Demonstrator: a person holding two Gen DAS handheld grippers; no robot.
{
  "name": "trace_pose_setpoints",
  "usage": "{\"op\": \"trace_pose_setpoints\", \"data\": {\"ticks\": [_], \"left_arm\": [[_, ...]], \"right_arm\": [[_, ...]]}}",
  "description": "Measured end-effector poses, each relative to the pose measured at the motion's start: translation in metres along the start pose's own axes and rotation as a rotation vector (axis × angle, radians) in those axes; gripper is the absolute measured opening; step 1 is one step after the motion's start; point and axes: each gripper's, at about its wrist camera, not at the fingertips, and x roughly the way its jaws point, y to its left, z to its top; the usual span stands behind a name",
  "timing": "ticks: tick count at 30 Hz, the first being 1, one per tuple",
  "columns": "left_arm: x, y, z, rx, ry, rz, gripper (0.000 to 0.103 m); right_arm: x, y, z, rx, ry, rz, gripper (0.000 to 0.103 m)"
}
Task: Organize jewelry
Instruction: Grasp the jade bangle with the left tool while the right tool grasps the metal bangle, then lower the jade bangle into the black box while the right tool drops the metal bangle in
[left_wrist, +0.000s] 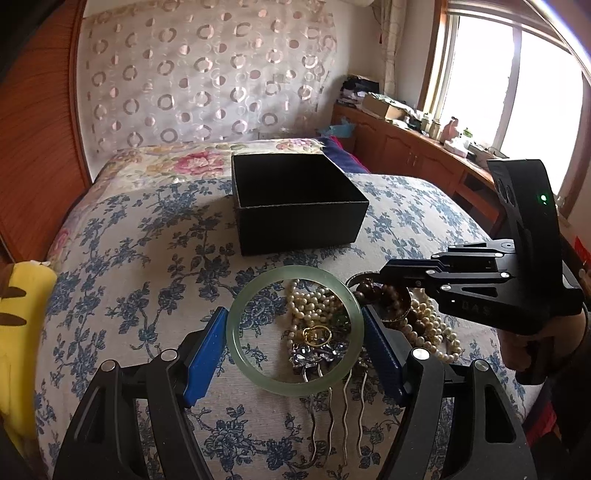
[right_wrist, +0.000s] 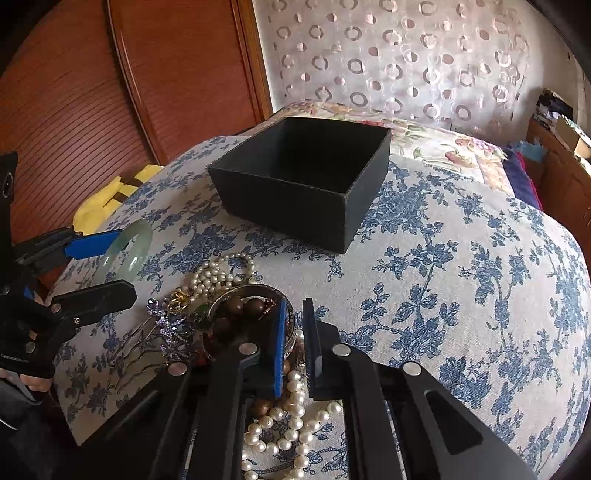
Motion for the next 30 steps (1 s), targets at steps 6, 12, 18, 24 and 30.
{"op": "trace_pose_setpoints", "data": {"ticks": [6, 12, 18, 24, 30], "left_arm": [[-0.001, -0.001, -0.003, -0.001, -0.001, 0.004, 0.069], [-0.002, 0.001, -0.005, -0.003, -0.004, 0.008, 0.069], [-0.004, 0.002, -0.001, 0.002, -0.017, 0.019, 0.069], [-0.005, 0.002, 0.010, 0.013, -0.036, 0.029, 0.069], [-0.002, 0.008, 0.027, 0.005, -0.054, 0.025, 0.069]], "right_arm": [[0.011, -0.004, 0.005, 0.016, 0.030, 0.002, 0.010], [0.008, 0.000, 0.004, -0.004, 0.006, -0.005, 0.005], [-0.017, 0.009, 0.008, -0.048, -0.083, -0.041, 0.005], [-0.035, 0.001, 0.021, -0.044, -0.146, -0.054, 0.005], [-0.037, -0.013, 0.037, -0.034, -0.170, -0.055, 0.005]]}}
